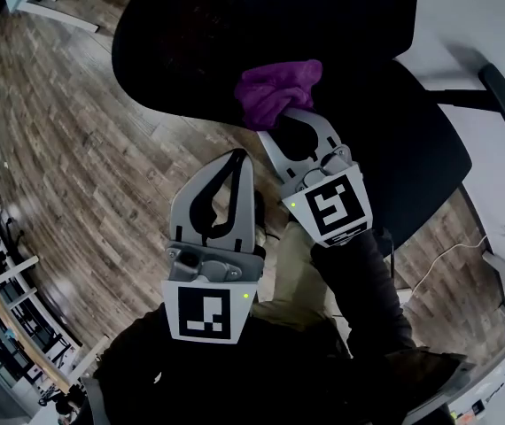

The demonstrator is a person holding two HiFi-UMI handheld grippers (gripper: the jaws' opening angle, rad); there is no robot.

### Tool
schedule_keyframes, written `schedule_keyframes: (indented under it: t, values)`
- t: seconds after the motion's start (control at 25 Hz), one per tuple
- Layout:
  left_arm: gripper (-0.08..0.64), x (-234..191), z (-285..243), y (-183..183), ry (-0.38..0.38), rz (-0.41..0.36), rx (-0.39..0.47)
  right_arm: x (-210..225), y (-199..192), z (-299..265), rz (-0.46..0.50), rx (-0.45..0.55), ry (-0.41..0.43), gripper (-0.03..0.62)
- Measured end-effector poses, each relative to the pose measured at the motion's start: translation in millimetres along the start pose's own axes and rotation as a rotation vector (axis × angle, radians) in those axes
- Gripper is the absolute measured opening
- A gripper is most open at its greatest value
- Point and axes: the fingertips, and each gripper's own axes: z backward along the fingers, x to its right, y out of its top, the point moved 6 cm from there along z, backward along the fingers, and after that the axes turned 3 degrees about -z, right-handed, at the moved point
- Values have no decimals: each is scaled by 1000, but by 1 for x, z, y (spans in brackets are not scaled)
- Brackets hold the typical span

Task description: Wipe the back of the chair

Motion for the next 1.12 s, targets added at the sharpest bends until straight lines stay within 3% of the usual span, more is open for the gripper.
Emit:
schedule_keyframes:
  t: [0.8, 1.12]
  values:
    - [9, 9, -32, 8, 8, -12, -21, 17, 3, 2, 59, -11, 194, 44]
    - [9, 13, -43, 10, 10, -12, -30, 29, 6, 2, 71, 0, 213, 44]
